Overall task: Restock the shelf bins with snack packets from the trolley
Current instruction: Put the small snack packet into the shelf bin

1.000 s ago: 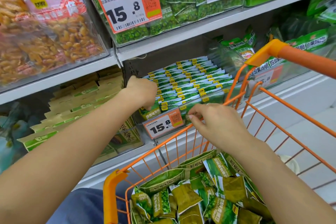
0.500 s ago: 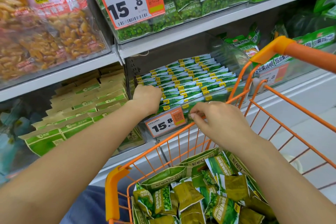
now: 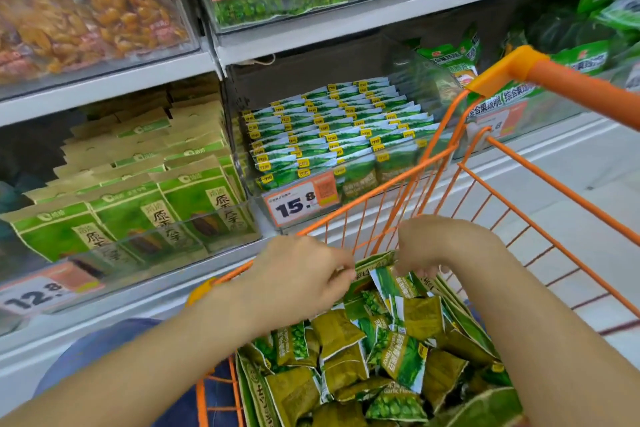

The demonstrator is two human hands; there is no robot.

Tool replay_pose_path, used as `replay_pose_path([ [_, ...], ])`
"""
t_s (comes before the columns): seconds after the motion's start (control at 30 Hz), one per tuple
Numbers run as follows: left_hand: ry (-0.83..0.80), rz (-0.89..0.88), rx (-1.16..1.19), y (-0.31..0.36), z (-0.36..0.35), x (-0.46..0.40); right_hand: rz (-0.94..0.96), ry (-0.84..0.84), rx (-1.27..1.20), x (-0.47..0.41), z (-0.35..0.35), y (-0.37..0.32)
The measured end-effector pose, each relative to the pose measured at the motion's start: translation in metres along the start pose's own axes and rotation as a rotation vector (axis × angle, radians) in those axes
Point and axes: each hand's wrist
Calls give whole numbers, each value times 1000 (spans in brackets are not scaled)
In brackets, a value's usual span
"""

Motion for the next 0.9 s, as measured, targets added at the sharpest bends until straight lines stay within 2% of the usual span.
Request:
replay_pose_path([
  [0.13, -481, 44, -14, -18, -40, 7, -53, -207, 215, -11, -26, -6],
  [0.23, -545, 40, -48, -22, -49, 8, -60, -226, 268, -18, -41, -8],
  [0.37, -475, 70, 54, -19, -46, 7, -3, -264, 305, -28, -51, -13],
  [0.43, -405, 74, 93, -19, -44, 7, 44, -217, 266, -25, -44, -13],
  [0.53, -239, 13, 201, -10, -39, 9, 102, -147, -92, -14, -14, -12],
  [0.6, -74, -17, 294, -1, -30, 10, 132, -173, -424, 5, 8, -10],
  [0.67, 109, -32, 424, 4, -21, 11, 174, -158, -653, 23, 23, -8],
  [0.8, 365, -111, 507, 4, -17, 13, 301, -63, -961, 42, 40, -5],
  [0.9, 423, -32, 638, 1, -12, 13, 354, -27, -1135, 46, 45, -9],
])
Point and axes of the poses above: each hand's wrist, its own x-axis away from the middle knuckle, its own z-axis out of the back of the hand, y = z × x, and after that the axes turned 10 degrees about y, right-handed
